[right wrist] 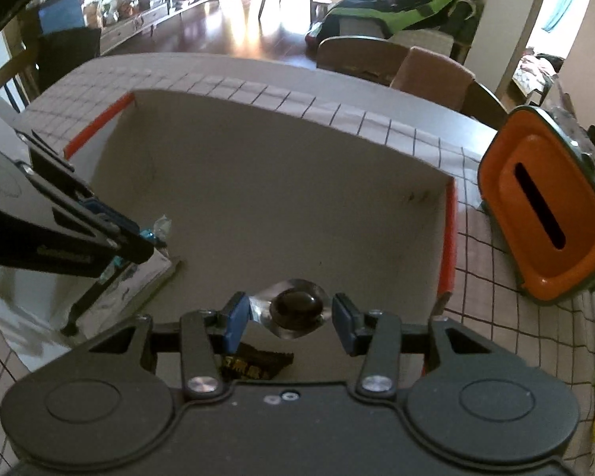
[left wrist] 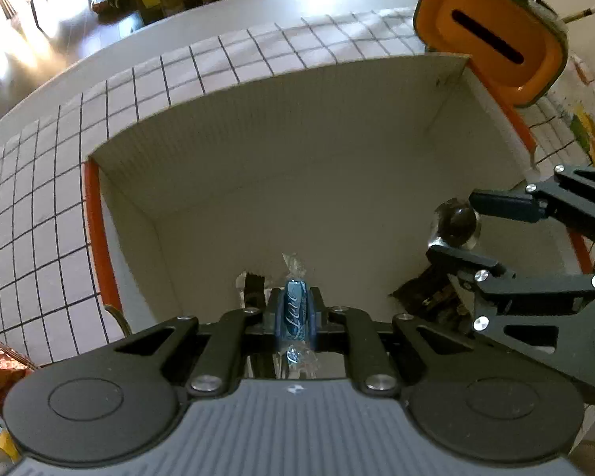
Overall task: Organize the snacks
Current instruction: 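Carry both candies over the box and open both grippers to drop them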
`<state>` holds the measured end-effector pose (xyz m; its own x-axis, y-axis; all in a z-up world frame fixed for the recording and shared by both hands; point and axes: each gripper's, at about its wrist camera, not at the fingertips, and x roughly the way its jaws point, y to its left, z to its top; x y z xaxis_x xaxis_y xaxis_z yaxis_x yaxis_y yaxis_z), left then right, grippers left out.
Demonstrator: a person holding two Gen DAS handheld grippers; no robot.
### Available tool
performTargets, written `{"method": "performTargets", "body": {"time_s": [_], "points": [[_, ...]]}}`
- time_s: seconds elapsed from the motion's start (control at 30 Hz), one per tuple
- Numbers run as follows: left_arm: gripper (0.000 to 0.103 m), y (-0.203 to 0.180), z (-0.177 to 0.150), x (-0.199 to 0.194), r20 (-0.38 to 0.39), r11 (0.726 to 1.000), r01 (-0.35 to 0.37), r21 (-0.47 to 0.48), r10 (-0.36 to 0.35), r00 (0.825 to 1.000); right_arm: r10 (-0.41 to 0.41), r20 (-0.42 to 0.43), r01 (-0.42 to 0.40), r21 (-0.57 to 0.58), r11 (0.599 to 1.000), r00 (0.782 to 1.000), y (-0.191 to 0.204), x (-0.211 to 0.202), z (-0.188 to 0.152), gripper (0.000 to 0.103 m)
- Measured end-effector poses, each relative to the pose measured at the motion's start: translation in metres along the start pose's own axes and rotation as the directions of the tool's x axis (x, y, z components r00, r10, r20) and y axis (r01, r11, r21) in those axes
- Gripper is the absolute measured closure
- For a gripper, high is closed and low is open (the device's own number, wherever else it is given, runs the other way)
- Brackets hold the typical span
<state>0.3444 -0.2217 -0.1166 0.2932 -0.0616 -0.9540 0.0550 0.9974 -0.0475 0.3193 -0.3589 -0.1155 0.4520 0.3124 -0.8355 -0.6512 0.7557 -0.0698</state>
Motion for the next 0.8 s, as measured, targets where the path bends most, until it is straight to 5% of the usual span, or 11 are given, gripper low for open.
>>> {"method": "performTargets", "body": {"time_s": [0.33, 0.67, 0.8], "points": [[0.091, -0.002, -0.004, 0.015, -0.041, 1.0, 0.002, 0.008, -0.002, 0.999, 0.015, -0.02, -0.015, -0.011, 1.0, 1.0, 0.001, 0.004, -0.001, 0.058], [0.088, -0.003, -0.015, -0.004, 0.011, 0.999, 0.028, 0.028, -0.028, 1.0, 0.018, -0.002, -0.018, 0.018, 1.0, 1.0, 0.004, -0.011, -0.002, 0.054], [0.08, 0.0, -0.019, -0.022, 0.056, 0.999, 0.04, 0.028, -0.041, 0.998, 0.021, 0.018, -0.021, 0.041, 0.999, 1.0, 0.005, -0.025, -0.003, 0.052]]}}
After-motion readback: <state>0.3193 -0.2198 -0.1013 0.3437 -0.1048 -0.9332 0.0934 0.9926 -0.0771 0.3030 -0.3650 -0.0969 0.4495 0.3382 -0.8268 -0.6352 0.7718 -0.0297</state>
